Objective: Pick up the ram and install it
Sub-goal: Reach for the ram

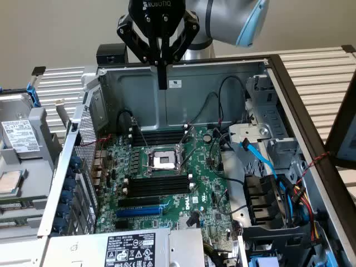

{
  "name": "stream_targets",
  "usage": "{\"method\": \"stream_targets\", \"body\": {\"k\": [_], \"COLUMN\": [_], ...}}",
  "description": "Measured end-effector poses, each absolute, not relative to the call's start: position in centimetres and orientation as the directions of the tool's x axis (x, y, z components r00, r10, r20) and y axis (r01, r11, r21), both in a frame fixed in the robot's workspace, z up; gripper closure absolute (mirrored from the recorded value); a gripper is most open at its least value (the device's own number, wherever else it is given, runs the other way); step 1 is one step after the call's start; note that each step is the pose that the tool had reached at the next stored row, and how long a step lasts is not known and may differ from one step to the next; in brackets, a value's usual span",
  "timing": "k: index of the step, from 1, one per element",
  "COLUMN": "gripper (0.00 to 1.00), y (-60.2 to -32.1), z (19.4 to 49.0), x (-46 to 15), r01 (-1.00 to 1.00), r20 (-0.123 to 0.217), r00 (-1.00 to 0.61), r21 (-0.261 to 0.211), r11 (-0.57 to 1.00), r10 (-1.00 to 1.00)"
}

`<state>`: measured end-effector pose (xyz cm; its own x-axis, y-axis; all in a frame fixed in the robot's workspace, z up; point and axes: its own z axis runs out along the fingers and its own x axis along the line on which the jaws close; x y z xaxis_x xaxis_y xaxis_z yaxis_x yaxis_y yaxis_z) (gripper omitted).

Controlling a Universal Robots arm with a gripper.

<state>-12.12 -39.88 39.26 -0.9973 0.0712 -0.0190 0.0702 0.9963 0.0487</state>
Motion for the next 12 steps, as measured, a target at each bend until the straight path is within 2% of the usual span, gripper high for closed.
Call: {"method": "stream_targets", "body": {"k": [12], "gripper": [0.89], "y": [-39.88], "z": [39.26], "x": [-12.12], "r01": [0.070], "r20": [-0.019], "r00": [-0.997], "r21": [0.049], "r11": [0.996], "r10": [0.071]}}
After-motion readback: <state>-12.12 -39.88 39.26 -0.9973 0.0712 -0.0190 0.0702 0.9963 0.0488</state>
